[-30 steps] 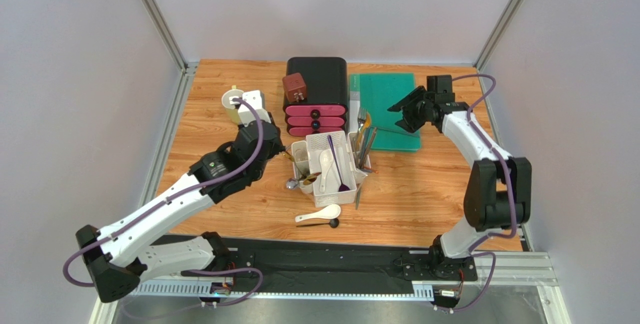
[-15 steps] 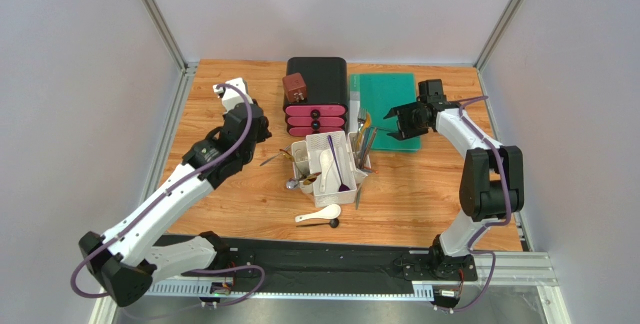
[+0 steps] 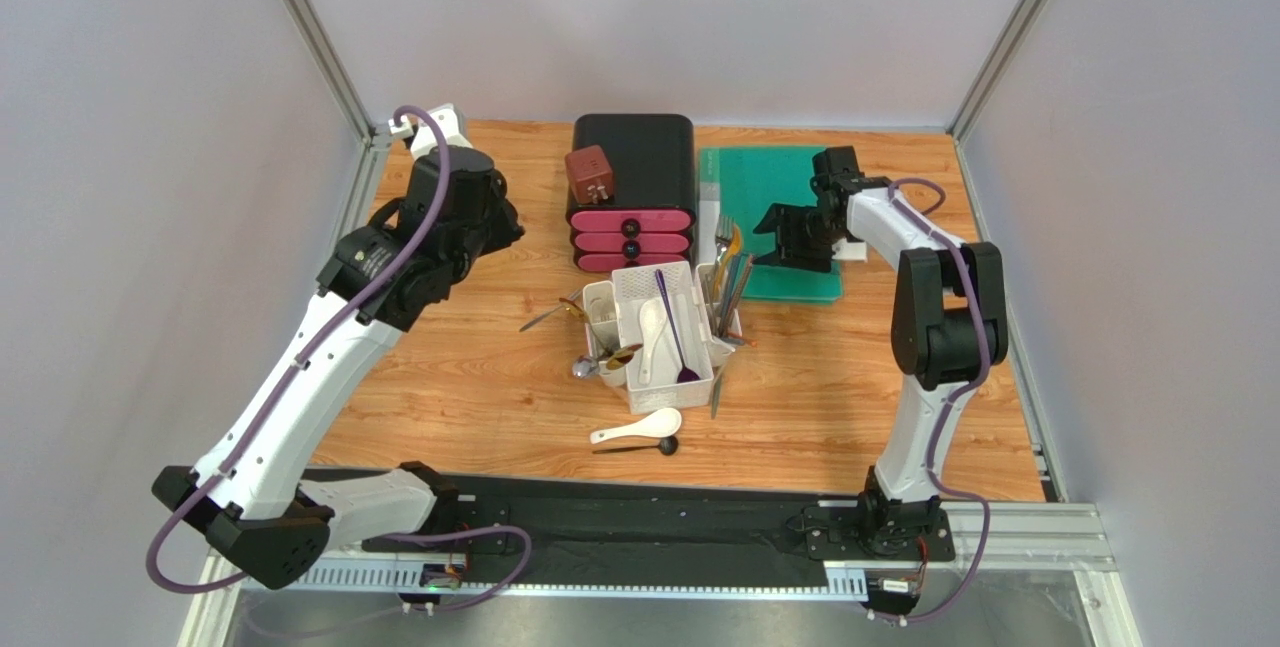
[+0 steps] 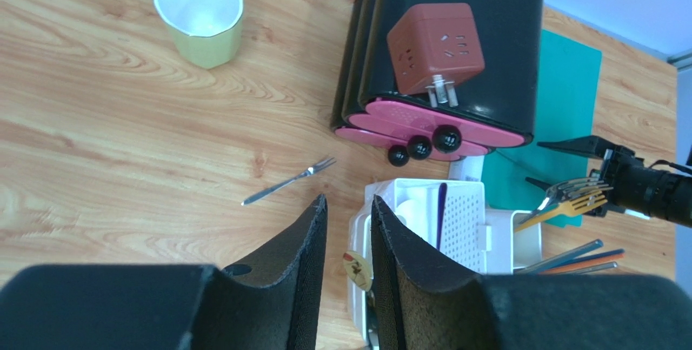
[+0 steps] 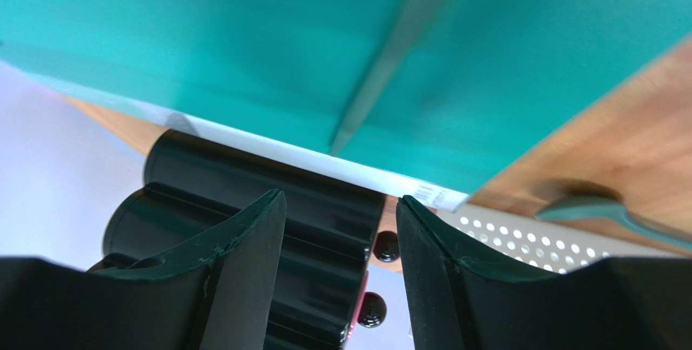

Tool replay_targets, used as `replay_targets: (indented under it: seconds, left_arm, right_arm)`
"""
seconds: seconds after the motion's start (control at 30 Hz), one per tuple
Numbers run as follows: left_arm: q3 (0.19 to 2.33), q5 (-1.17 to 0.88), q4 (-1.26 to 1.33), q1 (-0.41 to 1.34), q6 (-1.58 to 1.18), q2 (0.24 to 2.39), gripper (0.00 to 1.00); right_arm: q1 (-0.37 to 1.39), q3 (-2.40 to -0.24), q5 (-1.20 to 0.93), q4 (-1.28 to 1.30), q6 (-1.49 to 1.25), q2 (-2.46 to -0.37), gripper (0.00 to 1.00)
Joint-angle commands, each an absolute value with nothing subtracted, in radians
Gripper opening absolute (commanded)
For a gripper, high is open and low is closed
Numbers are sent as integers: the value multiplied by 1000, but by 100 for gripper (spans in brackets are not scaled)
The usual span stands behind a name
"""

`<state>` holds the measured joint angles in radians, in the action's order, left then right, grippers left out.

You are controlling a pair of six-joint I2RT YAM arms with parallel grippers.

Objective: Sort the eating utensils into containers
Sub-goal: Pick up the knife at the center of the board.

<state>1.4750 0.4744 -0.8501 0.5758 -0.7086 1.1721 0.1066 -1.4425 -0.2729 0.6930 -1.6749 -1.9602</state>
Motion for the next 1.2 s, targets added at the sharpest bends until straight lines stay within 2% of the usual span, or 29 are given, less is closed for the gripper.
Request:
replay_targets:
  seconds: [0.0,0.23,0.57,0.93,1.03,1.17]
  left_arm:
    - [1529,431,-948,549,-675,1198,32]
    - [1554,419,-917,538,-629,1216,32]
    - [1536,440,-931,529,-607,1203,31]
    - [1534,433,-928,523,-601,1201,31]
    - [1529,433,-930,520,-601,1201,31]
    - [1532,436,-930,517,-598,1200,31]
  right_arm:
    - [124,-1453,-287,794,-1763,-1930,58]
    - [106,-1373,-261,798,-1804,-1890,58]
    - [74,-1446,-242,779,-1767,-1945,58]
    - [43,-1536,-294,922,-1694,-2060,59]
    - [38,-1514,-285,922,-1700,-2065,56]
    - [32,-1511,-279,926,-1694,-2083,45]
